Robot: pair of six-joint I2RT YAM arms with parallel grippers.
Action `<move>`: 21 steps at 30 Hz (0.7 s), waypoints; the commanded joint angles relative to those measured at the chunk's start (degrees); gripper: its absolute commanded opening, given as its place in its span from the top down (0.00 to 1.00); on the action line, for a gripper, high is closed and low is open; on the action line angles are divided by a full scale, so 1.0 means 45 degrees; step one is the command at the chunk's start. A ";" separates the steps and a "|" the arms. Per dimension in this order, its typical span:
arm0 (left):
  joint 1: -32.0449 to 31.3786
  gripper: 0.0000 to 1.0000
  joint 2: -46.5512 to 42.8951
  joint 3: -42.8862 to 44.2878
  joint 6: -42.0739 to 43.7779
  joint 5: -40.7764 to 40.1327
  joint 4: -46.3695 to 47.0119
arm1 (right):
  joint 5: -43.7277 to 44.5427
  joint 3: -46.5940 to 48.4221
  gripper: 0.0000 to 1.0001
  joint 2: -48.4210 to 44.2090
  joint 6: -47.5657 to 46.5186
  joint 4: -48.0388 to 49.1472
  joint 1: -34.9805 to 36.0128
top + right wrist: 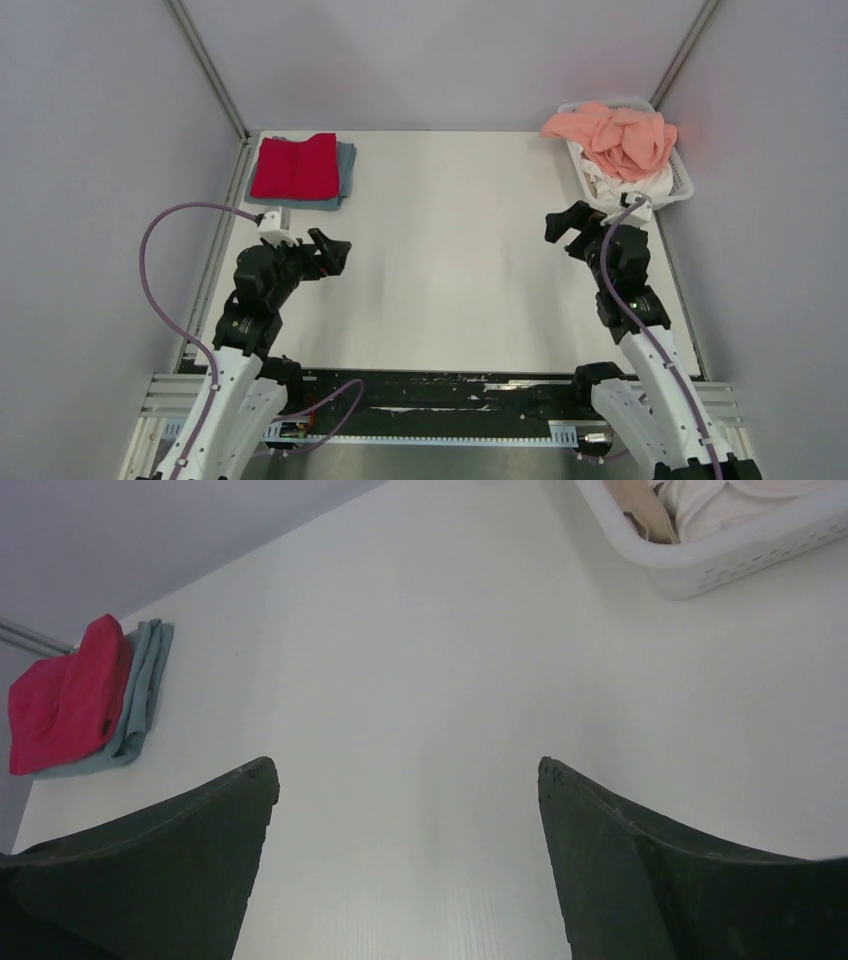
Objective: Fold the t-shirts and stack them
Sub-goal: Grab crumpled tshirt from bin with the right arm
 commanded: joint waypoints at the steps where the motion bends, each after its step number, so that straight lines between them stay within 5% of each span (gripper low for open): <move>1: 0.0011 0.00 -0.0118 0.0090 0.0246 0.0075 0.0482 | 0.1086 0.2103 0.00 0.2016 -0.1022 0.1215 -0.0016; 7: 0.0000 0.00 -0.0005 0.0136 0.0228 -0.0200 0.0419 | 0.3501 0.6054 0.00 0.7115 -0.2689 0.0816 -0.0815; 12: -0.0004 0.00 0.0184 0.0103 0.0185 -0.0400 0.0513 | 0.3584 0.9696 0.00 1.1484 -0.2477 0.0062 -0.3064; 21: 0.0014 0.00 0.1152 0.0336 0.0167 -0.0136 0.0826 | 0.2190 1.7238 0.01 1.8771 -0.3339 -0.0194 -0.4523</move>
